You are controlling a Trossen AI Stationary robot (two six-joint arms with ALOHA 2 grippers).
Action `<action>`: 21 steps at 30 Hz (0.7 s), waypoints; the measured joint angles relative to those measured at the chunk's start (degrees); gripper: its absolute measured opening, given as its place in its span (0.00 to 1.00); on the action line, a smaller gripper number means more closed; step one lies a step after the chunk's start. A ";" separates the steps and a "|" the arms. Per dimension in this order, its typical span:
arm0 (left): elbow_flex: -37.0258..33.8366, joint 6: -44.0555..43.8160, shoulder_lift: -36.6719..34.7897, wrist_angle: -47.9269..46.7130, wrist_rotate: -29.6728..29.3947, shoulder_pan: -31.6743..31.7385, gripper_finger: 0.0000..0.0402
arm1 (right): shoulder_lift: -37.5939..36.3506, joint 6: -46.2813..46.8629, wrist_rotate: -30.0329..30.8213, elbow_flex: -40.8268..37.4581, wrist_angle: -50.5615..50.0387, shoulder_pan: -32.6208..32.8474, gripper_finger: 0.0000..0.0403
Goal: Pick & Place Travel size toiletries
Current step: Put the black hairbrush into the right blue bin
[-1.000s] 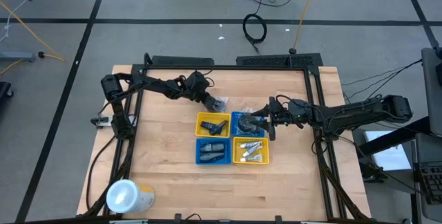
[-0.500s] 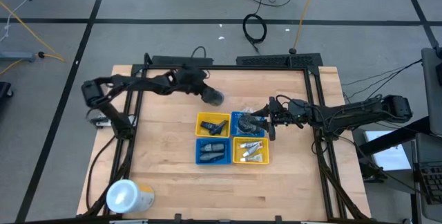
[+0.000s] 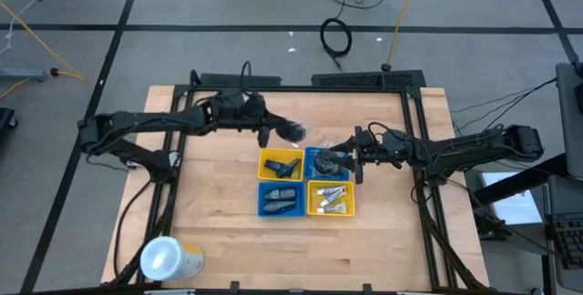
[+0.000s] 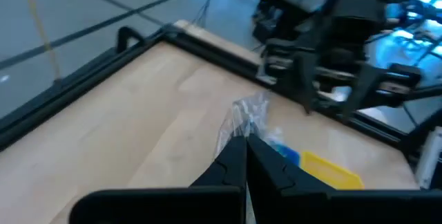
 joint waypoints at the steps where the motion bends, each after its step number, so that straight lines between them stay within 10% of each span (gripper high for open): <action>1: 0.00 0.35 -0.07 0.77 -0.42 -1.13 0.00 | 0.10 0.06 -0.03 0.00 0.68 0.00 0.42; 21: 0.00 4.65 -0.06 10.54 -15.80 -12.69 0.00 | 12.81 1.63 -0.09 -0.02 25.51 0.00 0.42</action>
